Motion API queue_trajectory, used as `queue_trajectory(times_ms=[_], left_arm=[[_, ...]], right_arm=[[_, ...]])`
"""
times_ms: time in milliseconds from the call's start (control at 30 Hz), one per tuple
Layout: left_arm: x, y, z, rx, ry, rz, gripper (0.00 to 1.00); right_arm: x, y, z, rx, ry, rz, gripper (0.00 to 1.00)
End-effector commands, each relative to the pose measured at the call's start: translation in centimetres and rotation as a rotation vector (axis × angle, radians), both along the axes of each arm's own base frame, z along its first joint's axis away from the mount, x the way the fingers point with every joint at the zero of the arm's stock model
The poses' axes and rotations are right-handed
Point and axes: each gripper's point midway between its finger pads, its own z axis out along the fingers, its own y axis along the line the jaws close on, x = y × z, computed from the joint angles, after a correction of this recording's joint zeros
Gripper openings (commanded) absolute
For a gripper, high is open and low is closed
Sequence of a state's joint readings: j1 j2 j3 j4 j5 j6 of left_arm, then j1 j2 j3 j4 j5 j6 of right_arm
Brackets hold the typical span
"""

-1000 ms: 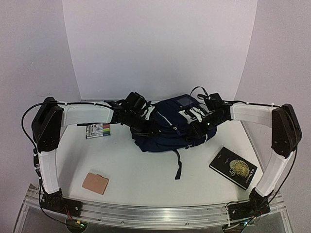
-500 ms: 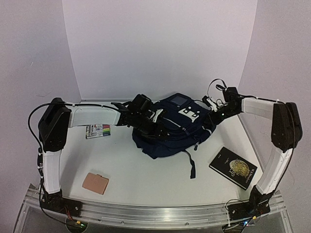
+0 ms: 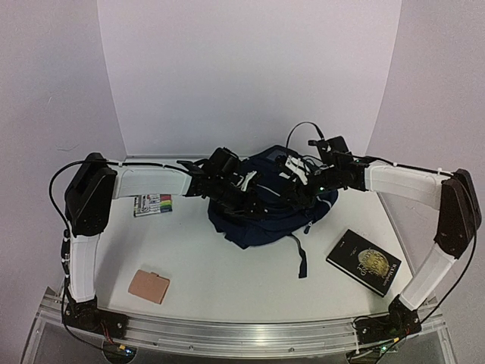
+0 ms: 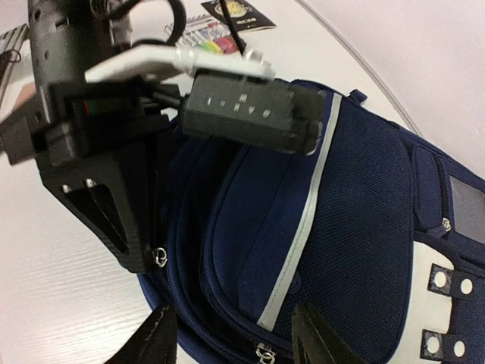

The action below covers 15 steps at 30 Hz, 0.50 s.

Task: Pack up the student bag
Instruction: Unzip the student bag at the center of the board.

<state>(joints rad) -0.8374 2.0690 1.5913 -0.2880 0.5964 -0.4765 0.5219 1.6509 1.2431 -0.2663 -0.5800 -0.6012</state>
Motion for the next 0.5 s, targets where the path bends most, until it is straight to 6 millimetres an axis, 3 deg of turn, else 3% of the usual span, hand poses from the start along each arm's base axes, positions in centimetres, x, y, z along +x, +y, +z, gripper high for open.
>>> queue_trajectory(times_ms=[0,133,267,333,467], left_arm=[[1.1,-1.9,4.0,-0.119,-0.058,-0.008,0.0],[1.1,-1.9,4.3,-0.128,-0.056,0.003,0.0],[1.1,-1.8,4.4,-0.132,-0.055,0.009,0.0],[1.1,-1.8,4.5,-0.134,-0.056,0.008,0.0],[1.1,-1.7,4.6,-0.129,-0.061,0.003,0.0]], right_arm=[[0.1,1.5,-2.2,-0.044,-0.061,0.036,0.49],[0.0,1.8,-4.5,-0.095,-0.074,0.047,0.51],[-0.2,1.4,-5.9,-0.134,-0.084,0.059,0.6],[0.2,1.1,-6.3,-0.154,-0.103,0.044,0.53],[1.5,0.3,-6.5,-0.206,-0.163,-0.007,0.24]])
